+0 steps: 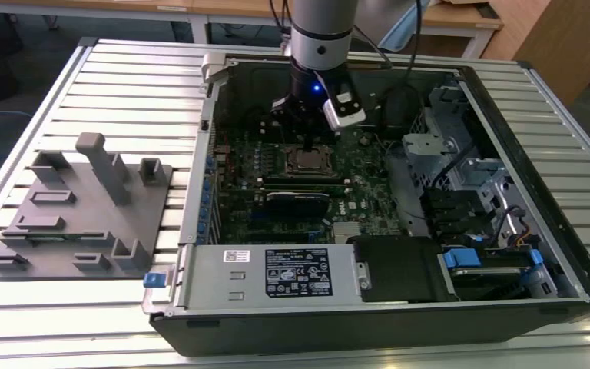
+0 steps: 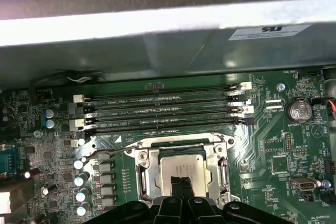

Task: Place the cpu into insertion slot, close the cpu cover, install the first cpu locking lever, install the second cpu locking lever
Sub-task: 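Install the first cpu locking lever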

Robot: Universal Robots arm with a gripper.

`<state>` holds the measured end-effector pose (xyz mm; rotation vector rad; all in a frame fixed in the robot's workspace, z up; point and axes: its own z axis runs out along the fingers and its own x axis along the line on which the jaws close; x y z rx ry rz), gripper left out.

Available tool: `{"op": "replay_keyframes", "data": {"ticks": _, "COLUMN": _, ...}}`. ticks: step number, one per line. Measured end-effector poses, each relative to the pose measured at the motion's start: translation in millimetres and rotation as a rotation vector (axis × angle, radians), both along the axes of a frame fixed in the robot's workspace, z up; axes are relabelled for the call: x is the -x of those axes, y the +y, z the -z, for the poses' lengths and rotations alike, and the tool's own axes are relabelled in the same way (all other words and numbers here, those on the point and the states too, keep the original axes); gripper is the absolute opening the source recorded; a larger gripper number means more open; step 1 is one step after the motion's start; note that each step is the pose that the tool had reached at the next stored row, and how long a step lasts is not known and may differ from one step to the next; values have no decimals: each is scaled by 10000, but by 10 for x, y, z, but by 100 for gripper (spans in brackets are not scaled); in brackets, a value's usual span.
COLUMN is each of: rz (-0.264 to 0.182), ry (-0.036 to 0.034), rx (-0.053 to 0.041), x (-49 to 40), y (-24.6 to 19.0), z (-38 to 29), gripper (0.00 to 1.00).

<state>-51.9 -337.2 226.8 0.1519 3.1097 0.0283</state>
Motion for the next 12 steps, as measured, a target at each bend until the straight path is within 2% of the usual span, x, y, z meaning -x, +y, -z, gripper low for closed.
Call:
{"op": "replay_keyframes", "data": {"ticks": 5, "rz": 1, "ry": 0, "rx": 0, "x": 0, "y": 0, "z": -62, "gripper": 10}}
{"op": "replay_keyframes", "data": {"ticks": 12, "rz": 0, "ry": 0, "rx": -2, "x": 0, "y": 0, "z": -187, "gripper": 10}}
